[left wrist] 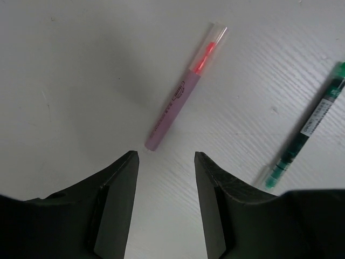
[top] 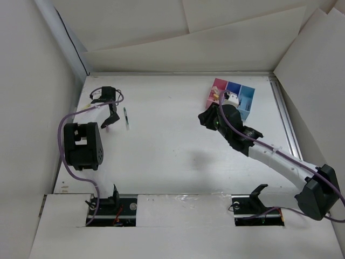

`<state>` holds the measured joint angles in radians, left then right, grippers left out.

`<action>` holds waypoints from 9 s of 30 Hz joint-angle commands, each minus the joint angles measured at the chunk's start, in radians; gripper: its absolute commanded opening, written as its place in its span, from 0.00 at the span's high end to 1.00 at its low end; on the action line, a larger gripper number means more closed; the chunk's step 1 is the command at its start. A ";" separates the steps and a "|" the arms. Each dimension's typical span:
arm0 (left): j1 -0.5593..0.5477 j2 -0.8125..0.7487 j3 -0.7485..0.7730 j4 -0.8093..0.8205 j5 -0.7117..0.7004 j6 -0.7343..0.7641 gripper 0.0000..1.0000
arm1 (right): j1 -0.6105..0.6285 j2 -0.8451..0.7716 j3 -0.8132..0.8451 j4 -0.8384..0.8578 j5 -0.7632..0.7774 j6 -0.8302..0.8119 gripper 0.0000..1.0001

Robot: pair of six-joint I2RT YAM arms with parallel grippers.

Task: Sort the stationery into containers
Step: Pick up the pen from the center of the board, then place the pen in the storage box, then pick up the pen from the center of the board.

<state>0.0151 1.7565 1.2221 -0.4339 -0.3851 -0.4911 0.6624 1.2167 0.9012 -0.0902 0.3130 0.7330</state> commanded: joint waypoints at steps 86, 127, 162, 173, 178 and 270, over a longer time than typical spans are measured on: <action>-0.047 -0.319 0.014 0.061 0.184 0.031 1.00 | -0.087 -0.066 -0.008 0.078 -0.294 -0.044 0.33; -0.619 -0.381 -0.501 1.201 1.005 -0.152 1.00 | -0.127 0.109 0.130 0.142 -0.571 -0.032 0.49; -0.619 -0.489 -0.604 1.015 0.600 -0.018 0.42 | -0.578 0.570 0.631 -0.223 0.286 -0.083 0.94; -0.619 -0.479 -0.604 0.986 0.543 0.002 0.43 | -0.598 0.741 0.745 -0.290 0.376 -0.135 0.86; -0.619 -0.488 -0.604 0.986 0.534 0.002 0.43 | -0.598 0.754 0.743 -0.284 0.396 -0.153 0.84; -0.257 -0.083 -0.190 0.349 0.185 -0.063 1.00 | -0.066 0.006 0.024 0.095 -0.179 -0.081 0.26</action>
<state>-0.1925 1.7805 1.0504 -0.1020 -0.2714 -0.5575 0.6151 1.2121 0.9157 -0.0437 0.2398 0.6670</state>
